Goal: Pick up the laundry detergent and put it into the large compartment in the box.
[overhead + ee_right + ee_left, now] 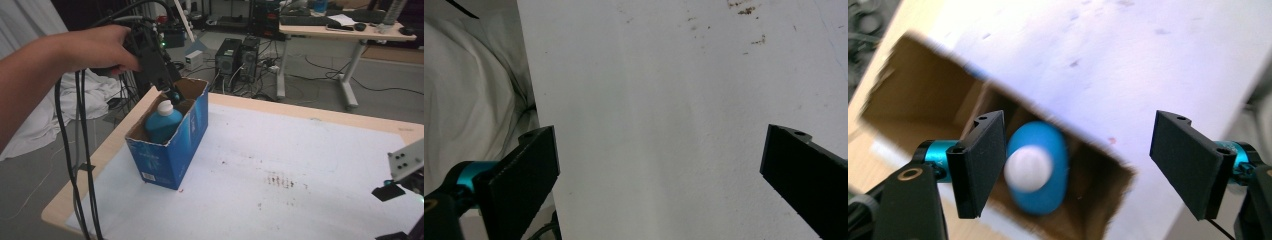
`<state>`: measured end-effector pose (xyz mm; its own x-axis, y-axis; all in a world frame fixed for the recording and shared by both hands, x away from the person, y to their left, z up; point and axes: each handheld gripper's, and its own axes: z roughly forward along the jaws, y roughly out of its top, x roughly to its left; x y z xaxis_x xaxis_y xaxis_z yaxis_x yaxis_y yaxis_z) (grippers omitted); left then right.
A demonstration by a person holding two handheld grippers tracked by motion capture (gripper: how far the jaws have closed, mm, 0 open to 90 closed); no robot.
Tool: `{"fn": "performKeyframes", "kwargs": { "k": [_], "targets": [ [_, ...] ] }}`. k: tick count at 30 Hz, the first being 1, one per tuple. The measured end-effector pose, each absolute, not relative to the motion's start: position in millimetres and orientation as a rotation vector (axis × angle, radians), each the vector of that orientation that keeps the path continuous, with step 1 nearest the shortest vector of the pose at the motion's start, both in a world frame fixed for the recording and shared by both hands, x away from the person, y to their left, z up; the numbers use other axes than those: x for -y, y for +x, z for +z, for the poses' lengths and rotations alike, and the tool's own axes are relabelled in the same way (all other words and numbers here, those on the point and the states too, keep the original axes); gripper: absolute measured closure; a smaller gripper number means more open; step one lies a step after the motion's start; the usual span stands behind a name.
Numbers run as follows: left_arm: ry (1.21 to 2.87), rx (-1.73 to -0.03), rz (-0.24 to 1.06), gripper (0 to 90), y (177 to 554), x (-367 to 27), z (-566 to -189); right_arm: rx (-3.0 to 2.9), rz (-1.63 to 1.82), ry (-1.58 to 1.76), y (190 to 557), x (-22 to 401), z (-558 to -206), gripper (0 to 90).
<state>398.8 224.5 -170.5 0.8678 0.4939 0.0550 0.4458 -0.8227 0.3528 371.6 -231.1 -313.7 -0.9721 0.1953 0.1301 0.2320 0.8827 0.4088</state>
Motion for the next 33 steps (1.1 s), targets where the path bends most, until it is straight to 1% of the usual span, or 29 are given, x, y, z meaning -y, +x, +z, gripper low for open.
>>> {"fn": "performKeyframes", "kwargs": {
  "k": [1,5,7,8,9,10,11,12,14,16,17,18,27,28,33],
  "targets": [
    [2.703,-0.667,0.211,22.7,399,-213,-167,2.966,-0.664,-0.336,371,231,-313,1.5],
    [2.699,-0.643,0.223,22.7,403,-196,-164,2.970,-0.668,-0.342,369,233,-312,1.5],
    [2.704,-0.601,0.211,22.7,404,-185,-164,2.973,-0.678,-0.342,367,234,-311,1.5],
    [2.714,-0.562,0.194,22.7,405,-172,-166,2.974,-0.681,-0.346,367,235,-310,1.5],
    [2.714,-0.562,0.194,22.7,405,-172,-166,2.974,-0.681,-0.346,367,235,-310,1.5],
    [2.717,-0.545,0.189,21.5,406,-167,-166,2.975,-0.689,-0.345,366,237,-309,1.5],
    [2.717,-0.533,0.193,16.7,407,-155,-168,2.977,-0.692,-0.352,365,237,-309,1.5],
    [2.717,-0.533,0.193,14.9,407,-155,-168,2.975,-0.697,-0.352,364,238,-308,1.5],
    [2.732,-0.479,0.178,14.9,408,-139,-173,2.978,-0.700,-0.350,363,238,-307,1.5],
    [2.742,-0.475,0.177,13.9,409,-133,-174,2.979,-0.705,-0.351,363,238,-307,1.5],
    [2.748,-0.478,0.174,5.8,409,-128,-177,2.980,-0.709,-0.347,362,238,-306,1.5],
    [2.759,-0.452,0.167,5.8,410,-120,-180,2.982,-0.712,-0.344,362,238,-306,1.5],
    [2.781,-0.398,0.144,5.8,415,-95,-191,2.983,-0.721,-0.342,360,237,-305,1.5],
    [2.786,-0.422,0.170,1.5,417,-90,-194,2.983,-0.725,-0.343,360,238,-305,1.5],
    [2.792,-0.422,0.178,1.5,422,-82,-202,2.983,-0.728,-0.347,361,237,-304,1.5]
  ]
}}
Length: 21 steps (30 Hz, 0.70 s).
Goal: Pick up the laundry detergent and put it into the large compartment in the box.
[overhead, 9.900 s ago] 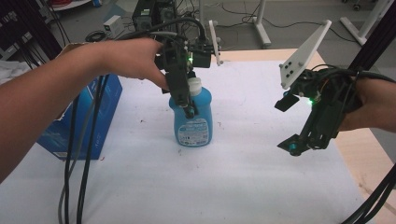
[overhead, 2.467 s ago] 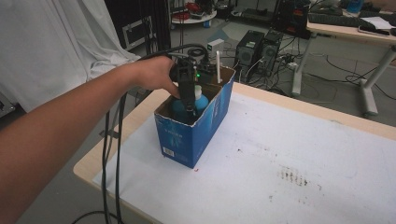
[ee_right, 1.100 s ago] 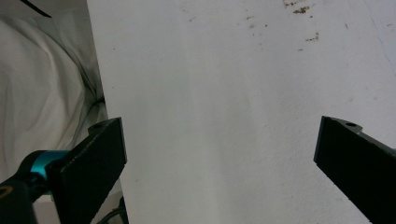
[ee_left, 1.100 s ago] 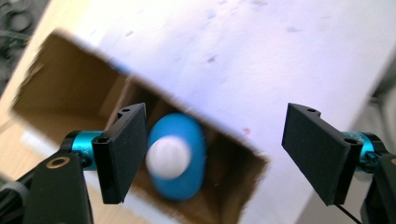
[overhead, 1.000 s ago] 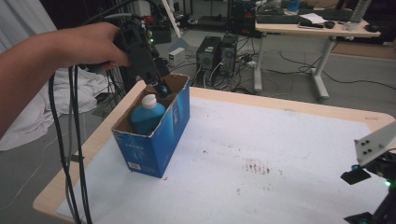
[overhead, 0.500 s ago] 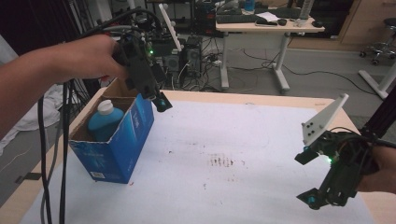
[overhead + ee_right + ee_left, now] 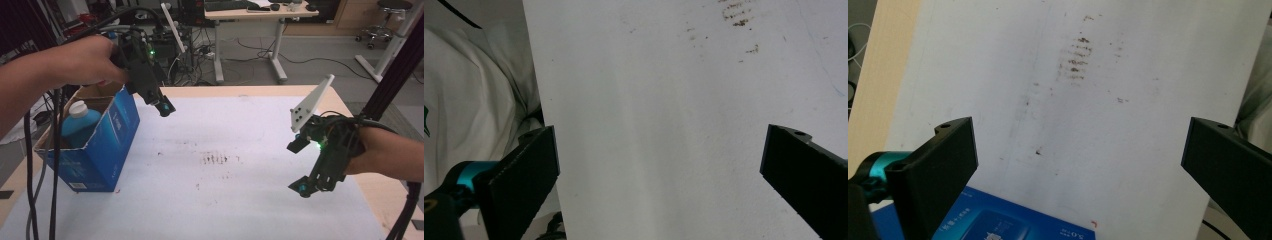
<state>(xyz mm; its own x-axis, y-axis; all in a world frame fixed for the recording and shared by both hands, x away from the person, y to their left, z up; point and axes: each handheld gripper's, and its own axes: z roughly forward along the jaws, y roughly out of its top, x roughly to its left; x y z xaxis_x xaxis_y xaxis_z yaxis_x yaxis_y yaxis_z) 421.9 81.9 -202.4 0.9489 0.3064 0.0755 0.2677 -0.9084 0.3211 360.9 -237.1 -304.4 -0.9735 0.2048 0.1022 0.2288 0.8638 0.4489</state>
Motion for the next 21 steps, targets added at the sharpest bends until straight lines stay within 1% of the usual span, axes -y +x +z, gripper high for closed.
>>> {"fn": "performKeyframes", "kwargs": {
  "k": [6,9,11,15,21],
  "targets": [
    [2.825,-0.371,0.168,1.6,424,-66,-219,2.982,-0.726,-0.344,362,235,-305,1.5],
    [2.831,-0.376,0.185,1.6,426,-59,-227,2.984,-0.720,-0.353,363,235,-305,1.5],
    [2.825,-0.355,0.155,1.6,429,-54,-234,2.986,-0.725,-0.355,363,235,-305,1.5],
    [2.828,-0.364,0.162,1.6,433,-48,-242,2.986,-0.731,-0.358,363,235,-305,1.5],
    [2.839,-0.362,0.136,1.6,443,-33,-260,2.981,-0.726,-0.366,365,235,-305,1.5]
  ]
}}
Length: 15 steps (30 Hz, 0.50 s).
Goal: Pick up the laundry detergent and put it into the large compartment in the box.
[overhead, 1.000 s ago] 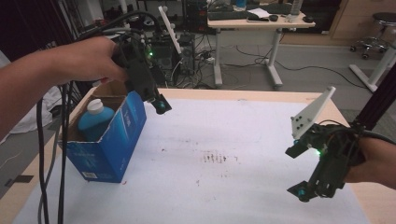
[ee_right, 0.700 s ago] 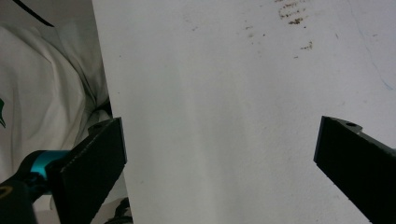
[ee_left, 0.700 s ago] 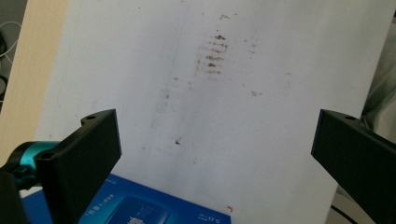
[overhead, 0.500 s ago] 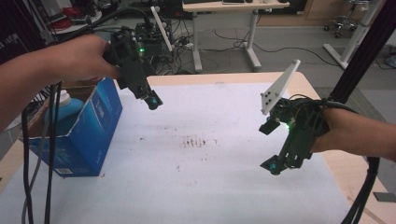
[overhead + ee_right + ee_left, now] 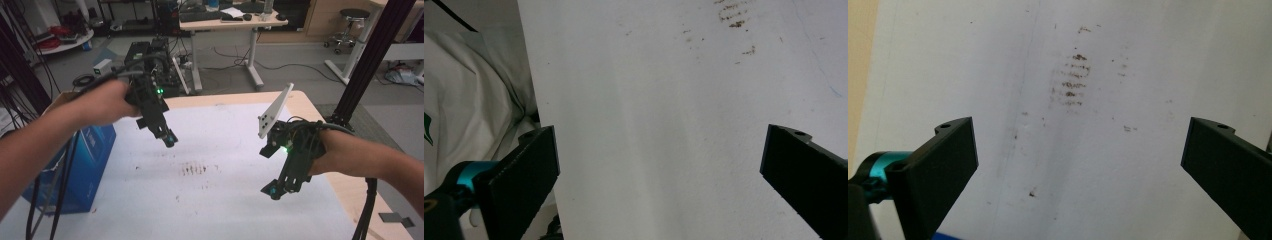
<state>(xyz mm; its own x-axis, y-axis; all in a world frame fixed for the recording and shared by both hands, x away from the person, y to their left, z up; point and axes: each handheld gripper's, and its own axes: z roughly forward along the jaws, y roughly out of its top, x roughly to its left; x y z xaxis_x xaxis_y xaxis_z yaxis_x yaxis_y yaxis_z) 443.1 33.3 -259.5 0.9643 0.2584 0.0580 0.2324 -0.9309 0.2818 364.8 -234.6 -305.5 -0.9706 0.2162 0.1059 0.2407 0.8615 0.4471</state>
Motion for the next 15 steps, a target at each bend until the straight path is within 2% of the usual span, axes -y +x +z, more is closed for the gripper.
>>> {"fn": "performKeyframes", "kwargs": {
  "k": [15],
  "targets": [
    [2.831,-0.306,0.101,1.6,457,-9,-273,2.967,-0.727,-0.373,373,238,-308,1.5]
  ]
}}
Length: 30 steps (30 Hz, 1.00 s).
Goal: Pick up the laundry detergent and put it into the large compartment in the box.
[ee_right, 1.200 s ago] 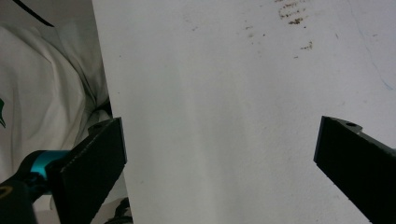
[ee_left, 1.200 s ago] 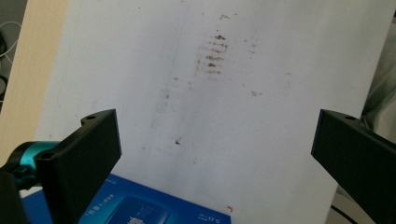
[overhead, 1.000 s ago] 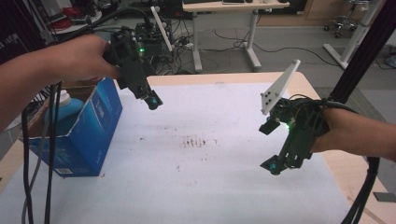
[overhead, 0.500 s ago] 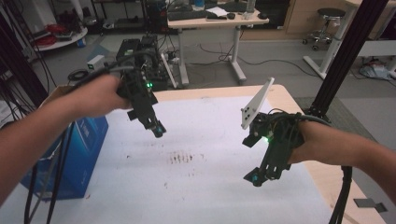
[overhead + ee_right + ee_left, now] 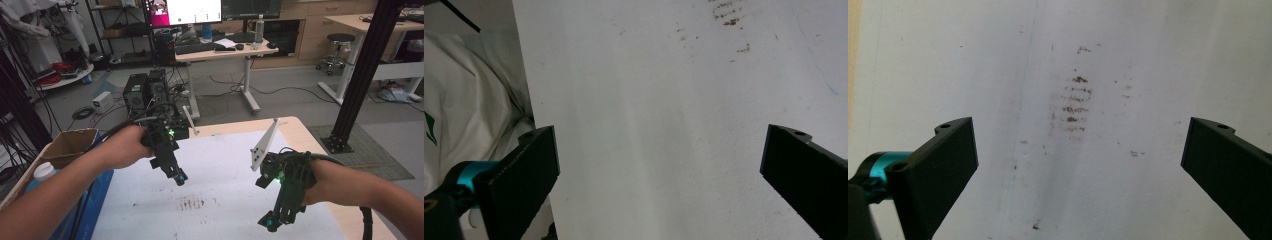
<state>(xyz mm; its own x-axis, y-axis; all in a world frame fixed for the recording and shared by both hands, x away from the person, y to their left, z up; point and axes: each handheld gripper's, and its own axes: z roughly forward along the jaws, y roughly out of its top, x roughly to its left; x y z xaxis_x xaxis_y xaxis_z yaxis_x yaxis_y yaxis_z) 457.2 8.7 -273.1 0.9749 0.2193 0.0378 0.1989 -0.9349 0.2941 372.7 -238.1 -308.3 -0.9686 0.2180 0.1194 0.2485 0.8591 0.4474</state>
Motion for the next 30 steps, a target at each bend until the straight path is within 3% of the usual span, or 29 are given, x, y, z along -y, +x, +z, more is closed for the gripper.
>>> {"fn": "performKeyframes", "kwargs": {
  "k": [30],
  "targets": [
    [2.882,-0.306,0.074,1.6,455,-12,-283,2.970,-0.699,-0.348,373,230,-311,1.5]
  ]
}}
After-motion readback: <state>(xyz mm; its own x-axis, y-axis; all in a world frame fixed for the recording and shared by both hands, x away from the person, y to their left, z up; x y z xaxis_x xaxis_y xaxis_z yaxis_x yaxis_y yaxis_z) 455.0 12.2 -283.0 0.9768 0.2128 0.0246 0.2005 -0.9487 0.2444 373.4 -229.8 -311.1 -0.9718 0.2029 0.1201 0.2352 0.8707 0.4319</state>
